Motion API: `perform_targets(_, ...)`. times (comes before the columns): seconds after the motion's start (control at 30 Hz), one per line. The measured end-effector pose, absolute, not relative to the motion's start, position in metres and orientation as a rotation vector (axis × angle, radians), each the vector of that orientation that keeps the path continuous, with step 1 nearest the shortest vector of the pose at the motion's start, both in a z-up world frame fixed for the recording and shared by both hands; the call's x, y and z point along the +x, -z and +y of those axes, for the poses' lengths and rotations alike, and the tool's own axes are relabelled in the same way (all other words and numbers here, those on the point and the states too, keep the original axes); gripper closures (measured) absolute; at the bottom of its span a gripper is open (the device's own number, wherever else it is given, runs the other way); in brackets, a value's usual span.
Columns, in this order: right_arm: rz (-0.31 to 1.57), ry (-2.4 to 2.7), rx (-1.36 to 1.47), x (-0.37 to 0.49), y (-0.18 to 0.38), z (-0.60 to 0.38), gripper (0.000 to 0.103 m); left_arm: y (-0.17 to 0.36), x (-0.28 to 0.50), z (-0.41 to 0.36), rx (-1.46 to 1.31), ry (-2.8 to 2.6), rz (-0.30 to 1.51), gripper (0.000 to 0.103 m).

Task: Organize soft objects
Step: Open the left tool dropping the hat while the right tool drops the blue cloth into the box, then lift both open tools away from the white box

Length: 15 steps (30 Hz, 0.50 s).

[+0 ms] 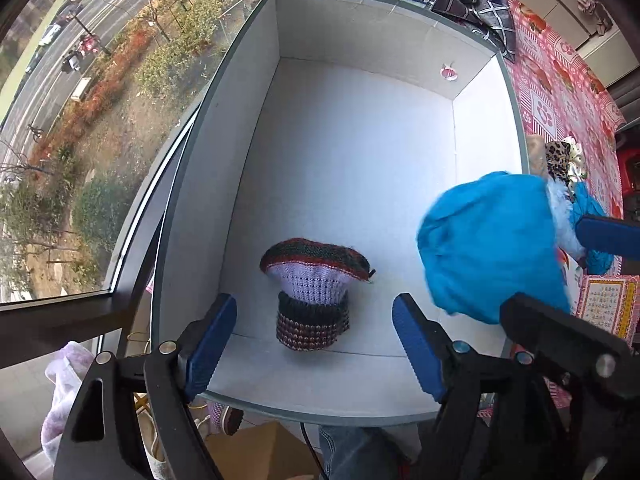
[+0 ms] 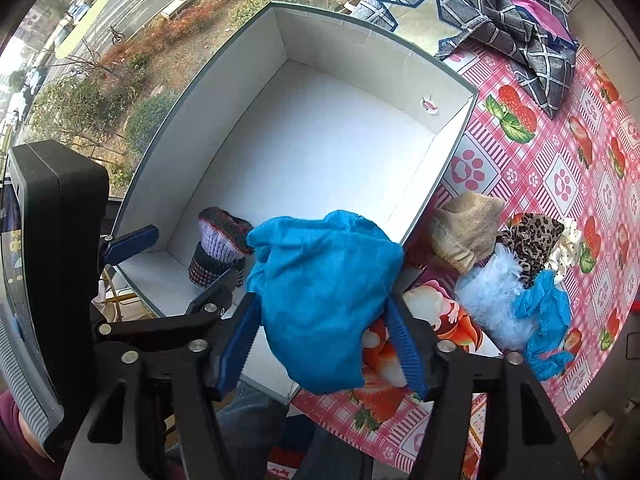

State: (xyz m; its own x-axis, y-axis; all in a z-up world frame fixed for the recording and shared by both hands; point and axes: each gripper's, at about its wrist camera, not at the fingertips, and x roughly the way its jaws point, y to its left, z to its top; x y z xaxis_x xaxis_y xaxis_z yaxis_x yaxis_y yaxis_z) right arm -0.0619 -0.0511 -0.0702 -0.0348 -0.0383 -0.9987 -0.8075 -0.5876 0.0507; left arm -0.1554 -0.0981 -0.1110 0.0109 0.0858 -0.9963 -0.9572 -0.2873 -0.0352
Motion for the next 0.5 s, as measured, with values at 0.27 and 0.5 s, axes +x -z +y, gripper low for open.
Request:
perform_targets(0.27,0.784,-1.617,-1.645,-0.045,0.051,-0.044,0.000,0.105,-0.152,-0.096,-1.407,-1.428,0.960,0.014)
perform_targets(0.5,0.713,-1.613,-1.660,-0.025,0.036,-0.054,0.000,0.089,-0.160,-0.094,-1.381,-1.513,0.944,0.014)
